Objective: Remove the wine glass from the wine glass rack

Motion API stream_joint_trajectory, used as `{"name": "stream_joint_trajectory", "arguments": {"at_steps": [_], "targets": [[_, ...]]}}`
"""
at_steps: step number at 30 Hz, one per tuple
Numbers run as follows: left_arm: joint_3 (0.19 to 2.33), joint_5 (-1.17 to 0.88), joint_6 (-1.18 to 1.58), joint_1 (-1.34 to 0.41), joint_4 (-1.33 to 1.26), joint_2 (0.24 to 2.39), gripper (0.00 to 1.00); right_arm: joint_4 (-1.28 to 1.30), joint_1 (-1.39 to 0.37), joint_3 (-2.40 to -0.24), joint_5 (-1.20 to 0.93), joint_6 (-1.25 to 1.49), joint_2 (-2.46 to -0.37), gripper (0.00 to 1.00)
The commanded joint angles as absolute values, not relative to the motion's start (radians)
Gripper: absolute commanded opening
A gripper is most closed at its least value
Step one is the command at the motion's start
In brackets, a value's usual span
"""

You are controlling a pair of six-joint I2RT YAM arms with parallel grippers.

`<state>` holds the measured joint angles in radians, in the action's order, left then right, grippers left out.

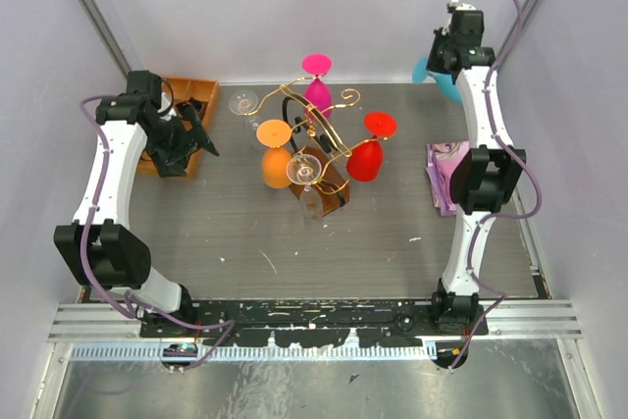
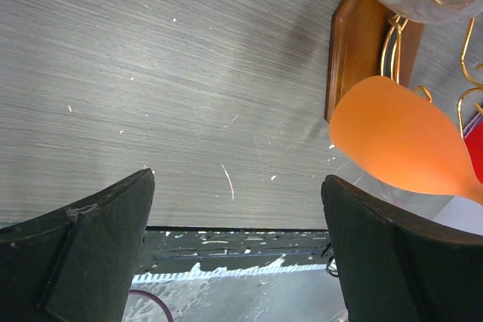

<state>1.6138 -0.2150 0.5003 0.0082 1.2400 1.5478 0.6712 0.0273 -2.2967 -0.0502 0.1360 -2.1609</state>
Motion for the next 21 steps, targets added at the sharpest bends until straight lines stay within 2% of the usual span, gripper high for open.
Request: {"name": "stream_joint_trajectory", "arguments": {"at_steps": [1, 7, 11, 14, 21], "targets": [[1.620, -0.212, 0.480, 0.011, 1.262, 1.563, 0.99, 0.663, -0.034, -2.341, 0.333, -0.023, -2.209, 0.01], [1.605, -0.229, 0.481, 0.010, 1.263, 1.564, 0.99, 0.570, -0.106, -2.326, 0.741, -0.209, -2.322, 0.01], [1.571, -0.261, 0.487, 0.011, 1.241, 1.558, 0.99, 0.318, -0.134, -2.198, 1.008, -0.427, -2.357, 0.01], [1.561, -0.267, 0.480, 0.013, 1.236, 1.564, 0.99, 0.178, -0.133, -2.179, 1.083, -0.545, -2.402, 0.01], [1.558, -0.303, 0.468, 0.025, 1.232, 1.591, 0.99, 0.100, -0.097, -2.197, 1.097, -0.597, -2.505, 0.01]]}}
